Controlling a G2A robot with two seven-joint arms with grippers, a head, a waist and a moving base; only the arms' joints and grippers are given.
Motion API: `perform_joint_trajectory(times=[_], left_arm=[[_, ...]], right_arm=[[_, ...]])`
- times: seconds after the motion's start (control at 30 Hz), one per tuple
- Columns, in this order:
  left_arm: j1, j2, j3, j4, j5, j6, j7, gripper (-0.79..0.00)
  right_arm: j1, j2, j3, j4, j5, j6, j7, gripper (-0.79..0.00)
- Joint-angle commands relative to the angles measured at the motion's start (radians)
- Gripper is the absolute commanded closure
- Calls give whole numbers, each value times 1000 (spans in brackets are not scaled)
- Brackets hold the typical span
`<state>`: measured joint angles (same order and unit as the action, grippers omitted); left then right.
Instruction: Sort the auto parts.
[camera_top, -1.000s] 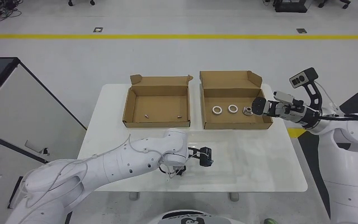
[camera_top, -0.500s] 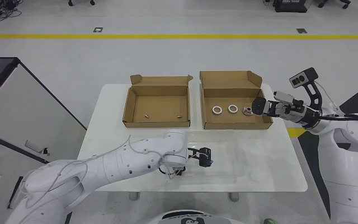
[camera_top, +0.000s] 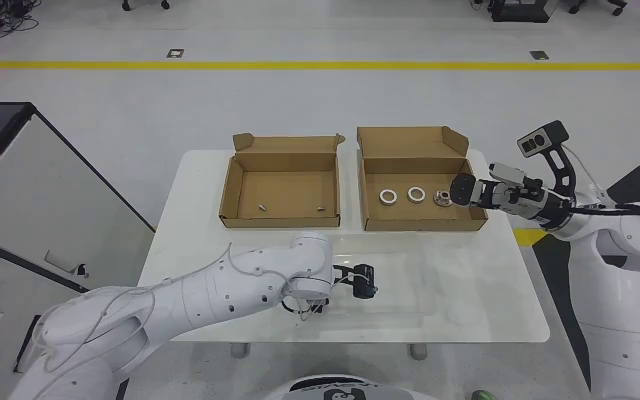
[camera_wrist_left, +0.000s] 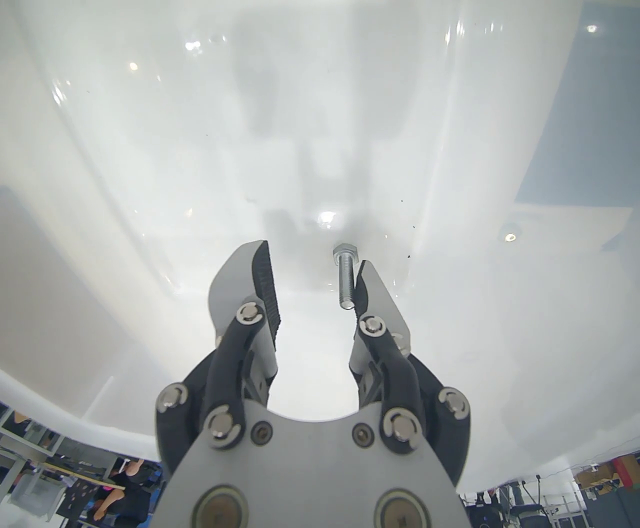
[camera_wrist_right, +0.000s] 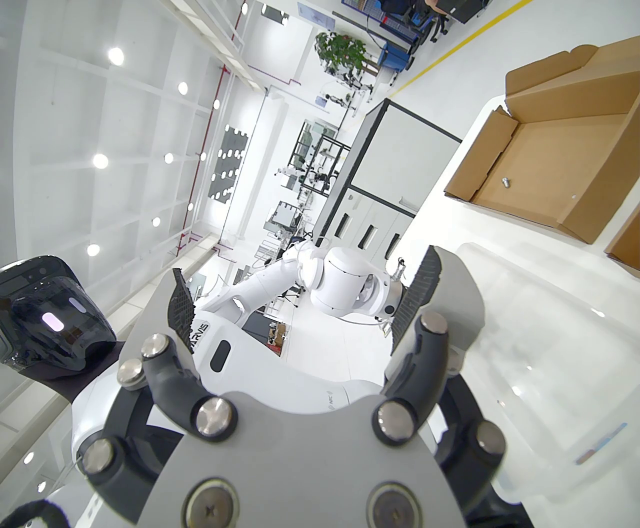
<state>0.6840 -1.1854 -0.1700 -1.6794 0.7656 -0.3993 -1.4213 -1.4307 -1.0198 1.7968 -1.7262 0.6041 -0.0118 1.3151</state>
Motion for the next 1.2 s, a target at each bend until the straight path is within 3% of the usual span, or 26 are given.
perform_joint_trajectory(times=[0.0, 0.13, 0.23, 0.27, 0.53, 0.77, 0.97, 1.17], left_arm=[[1, -1, 0, 2, -1, -1, 1, -305], [2, -3, 0, 5, -2, -1, 1, -219], [3, -4, 0, 7, -1, -3, 3, -92], [4, -4, 0, 7, -1, -5, 5, 0], [-4, -12, 0, 11, 0, -21, 22, 0], [-67, -13, 0, -14, -79, -23, 24, 0], [-134, 10, -8, -76, -161, -11, 11, 0], [-157, 37, -46, -150, -204, 4, -4, 0]], right_arm=[[0, 0, 0, 0, 0, 0, 0, -785], [0, 0, 0, 0, 0, 0, 0, -785], [0, 0, 0, 0, 0, 0, 0, -785], [0, 0, 0, 0, 0, 0, 0, -785], [0, 0, 0, 0, 0, 0, 0, -785], [0, 0, 0, 0, 0, 0, 0, -785], [0, 0, 0, 0, 0, 0, 0, -785], [0, 0, 0, 0, 0, 0, 0, -785]])
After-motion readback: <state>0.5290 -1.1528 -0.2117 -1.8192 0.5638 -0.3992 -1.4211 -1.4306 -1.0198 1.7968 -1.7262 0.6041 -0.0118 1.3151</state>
